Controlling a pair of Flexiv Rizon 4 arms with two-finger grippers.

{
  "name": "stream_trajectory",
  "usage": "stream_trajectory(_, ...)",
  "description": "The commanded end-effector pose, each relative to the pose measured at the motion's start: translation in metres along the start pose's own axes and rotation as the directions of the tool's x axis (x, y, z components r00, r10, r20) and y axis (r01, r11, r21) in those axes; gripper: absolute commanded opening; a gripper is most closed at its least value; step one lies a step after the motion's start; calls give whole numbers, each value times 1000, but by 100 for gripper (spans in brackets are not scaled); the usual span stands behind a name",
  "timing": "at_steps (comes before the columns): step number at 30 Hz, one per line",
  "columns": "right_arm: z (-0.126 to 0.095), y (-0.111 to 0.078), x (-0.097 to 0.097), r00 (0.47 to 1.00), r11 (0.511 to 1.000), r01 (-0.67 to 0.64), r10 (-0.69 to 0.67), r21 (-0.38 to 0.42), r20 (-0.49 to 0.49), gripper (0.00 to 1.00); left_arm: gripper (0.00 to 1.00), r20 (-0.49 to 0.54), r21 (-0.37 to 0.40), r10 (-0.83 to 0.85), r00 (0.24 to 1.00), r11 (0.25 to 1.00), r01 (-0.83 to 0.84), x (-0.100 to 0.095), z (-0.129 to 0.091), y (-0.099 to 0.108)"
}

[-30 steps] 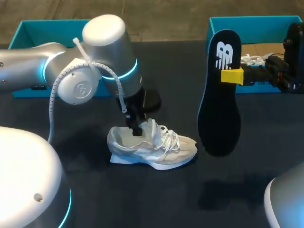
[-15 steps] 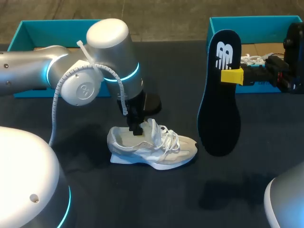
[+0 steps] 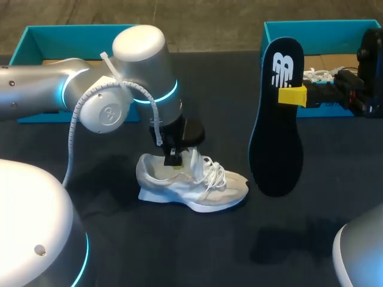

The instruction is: Take the shoe out of the shoebox, open the shoe tongue, remove and reinsert the insole, then place the shoe into the shoebox

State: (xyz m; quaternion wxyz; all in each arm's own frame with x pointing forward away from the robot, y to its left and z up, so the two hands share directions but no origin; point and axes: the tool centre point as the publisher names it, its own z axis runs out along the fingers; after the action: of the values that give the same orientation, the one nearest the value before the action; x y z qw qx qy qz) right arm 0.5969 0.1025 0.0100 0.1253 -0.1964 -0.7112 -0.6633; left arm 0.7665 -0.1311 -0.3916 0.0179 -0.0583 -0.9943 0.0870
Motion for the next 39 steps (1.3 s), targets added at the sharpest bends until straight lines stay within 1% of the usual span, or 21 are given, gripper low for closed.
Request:
stream_trajectory(1,1,-1,0,1000,1000,0,0,-1,0,0,0,5,20,26,1000,999,-26,3,-9,3)
stream_trajectory(7,1,-1,0,1000,1000,0,0,-1,0,0,0,23,16,133,991,991,-134,9,-26,3)
stream_trajectory(13,1,-1,0,1000,1000,0,0,-1,0,0,0,38,10,274,961,962,-274,14,-39,1)
stream_trajectory(14,1,-1,0,1000,1000,0,0,-1,0,0,0,44,-1,301,953,954,-301,18,-42,0)
stream_trajectory(16,1,-1,0,1000,1000,0,0,-1,0,0,0,31,8,347,937,938,-348,25,-46,-1)
stream_trajectory(18,1,-1,0,1000,1000,0,0,-1,0,0,0,15,6,424,905,905,-424,31,-50,-1)
stream_trajectory(23,1,-1,0,1000,1000,0,0,-1,0,0,0,-4,6,582,813,813,-582,37,-60,2)
stream_trajectory(28,1,-1,0,1000,1000,0,0,-1,0,0,0,-36,28,692,721,722,-692,44,-78,5)
stream_trajectory(31,1,-1,0,1000,1000,0,0,-1,0,0,0,-38,21,758,651,652,-758,51,-86,6)
stream_trajectory(35,1,-1,0,1000,1000,0,0,-1,0,0,0,-46,1,820,570,571,-821,61,-88,5)
stream_trajectory(38,1,-1,0,1000,1000,0,0,-1,0,0,0,-54,-23,873,484,483,-875,74,-87,5)
stream_trajectory(39,1,-1,0,1000,1000,0,0,-1,0,0,0,-63,-21,888,456,455,-890,77,-86,4)
